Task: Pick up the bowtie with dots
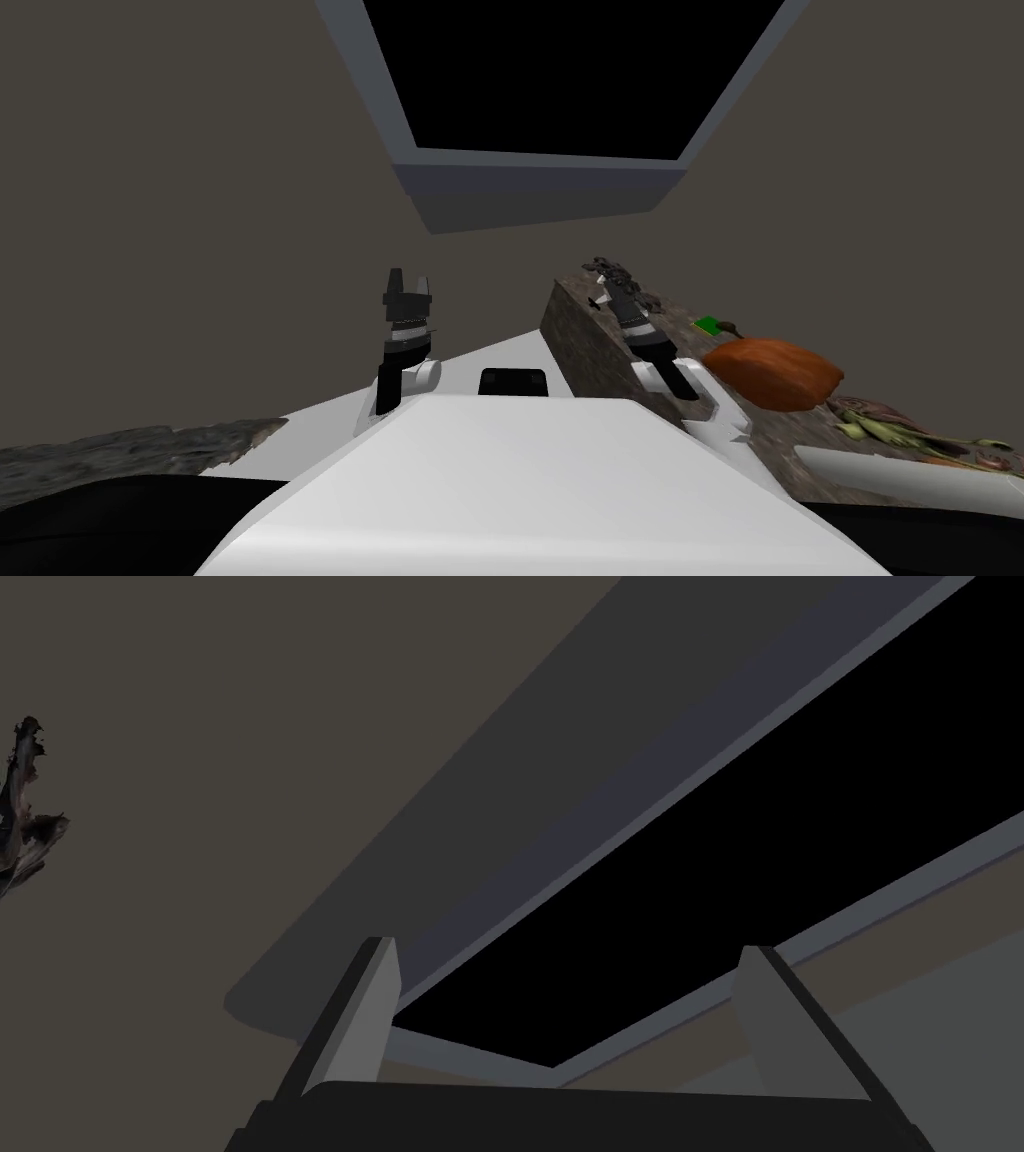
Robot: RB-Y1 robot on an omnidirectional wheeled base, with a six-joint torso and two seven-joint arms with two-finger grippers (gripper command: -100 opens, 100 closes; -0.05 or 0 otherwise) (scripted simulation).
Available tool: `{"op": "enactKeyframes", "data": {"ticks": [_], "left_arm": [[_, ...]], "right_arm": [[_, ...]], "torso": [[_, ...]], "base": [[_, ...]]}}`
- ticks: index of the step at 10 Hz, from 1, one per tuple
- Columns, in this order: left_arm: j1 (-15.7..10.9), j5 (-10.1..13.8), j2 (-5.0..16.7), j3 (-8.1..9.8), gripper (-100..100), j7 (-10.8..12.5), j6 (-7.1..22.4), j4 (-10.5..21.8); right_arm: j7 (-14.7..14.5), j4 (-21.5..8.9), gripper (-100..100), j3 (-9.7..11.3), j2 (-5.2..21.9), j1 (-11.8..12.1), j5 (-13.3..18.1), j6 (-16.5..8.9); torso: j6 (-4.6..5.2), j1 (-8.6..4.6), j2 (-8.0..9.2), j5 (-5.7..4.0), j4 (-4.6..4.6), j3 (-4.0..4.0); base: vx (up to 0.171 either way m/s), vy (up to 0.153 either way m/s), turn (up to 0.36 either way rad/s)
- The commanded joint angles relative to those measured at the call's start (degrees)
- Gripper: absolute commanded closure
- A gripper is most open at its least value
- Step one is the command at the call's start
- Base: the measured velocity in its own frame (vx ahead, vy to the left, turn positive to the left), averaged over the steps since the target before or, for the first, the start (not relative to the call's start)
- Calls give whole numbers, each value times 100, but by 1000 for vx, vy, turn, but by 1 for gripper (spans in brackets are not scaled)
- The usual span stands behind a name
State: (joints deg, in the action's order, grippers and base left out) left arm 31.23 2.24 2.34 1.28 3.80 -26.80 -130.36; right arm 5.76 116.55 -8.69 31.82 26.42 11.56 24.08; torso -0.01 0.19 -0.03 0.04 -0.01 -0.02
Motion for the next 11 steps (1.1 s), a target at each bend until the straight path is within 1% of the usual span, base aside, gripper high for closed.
{"op": "enactKeyframes", "data": {"ticks": [1, 2, 3, 4, 5, 6, 7, 8, 9, 10, 11], "left_arm": [[0, 0, 0, 0, 0, 0, 0, 0], [0, 0, 0, 0, 0, 0, 0, 0], [0, 0, 0, 0, 0, 0, 0, 0], [1, 0, 0, 0, 0, 0, 0, 0], [0, 0, 0, 0, 0, 0, 0, 0], [1, 0, 0, 0, 0, 0, 0, 0], [0, 0, 0, 0, 0, 0, 0, 0], [1, 0, 0, 1, 0, 0, 0, 0], [0, 0, 0, 0, 0, 0, 0, 0], [1, 0, 0, 1, 0, 0, 0, 0], [0, 0, 0, 0, 0, 0, 0, 0]], "right_arm": [[-21, -97, -100, -41, 239, -14, 52, -28], [-66, -280, -100, -115, 431, 7, 163, -57], [-66, -280, -100, -115, 553, 7, 163, -57], [-116, -471, -100, -185, 748, 42, 274, -83], [-116, -471, -100, -185, 864, 42, 274, -83], [-169, -670, -100, -251, 1065, 91, 382, -106], [-169, -670, -100, -251, 1169, 91, 382, -106], [-226, -877, -100, -311, 1376, 155, 488, -126], [-226, -877, -100, -311, 1468, 155, 488, -126], [-287, -1091, -100, -365, 1652, 235, 589, -141], [-287, -1091, -100, -365, 1757, 235, 589, -141]], "torso": [[0, 0, 0, 0, 0, 0], [2, -4, 0, 0, 0, 0], [1, 3, -1, 0, 0, 0], [2, 0, -2, 1, 0, -1], [0, 2, -5, 1, -1, -3], [3, -2, -2, 0, -1, -1], [0, 5, -4, 1, -1, -2], [4, 0, -3, 1, -1, -2], [2, 0, -3, 0, -1, -2], [2, -3, -3, 0, -1, -2], [1, 2, -7, 0, -2, -4]], "base": [[7, 45, 52], [10, 67, 100], [17, 57, 58], [23, 65, 126], [14, 50, 51], [20, 72, 145], [20, 53, 54], [21, 55, 89], [22, 46, 67], [34, 63, 147], [35, 44, 62]]}}
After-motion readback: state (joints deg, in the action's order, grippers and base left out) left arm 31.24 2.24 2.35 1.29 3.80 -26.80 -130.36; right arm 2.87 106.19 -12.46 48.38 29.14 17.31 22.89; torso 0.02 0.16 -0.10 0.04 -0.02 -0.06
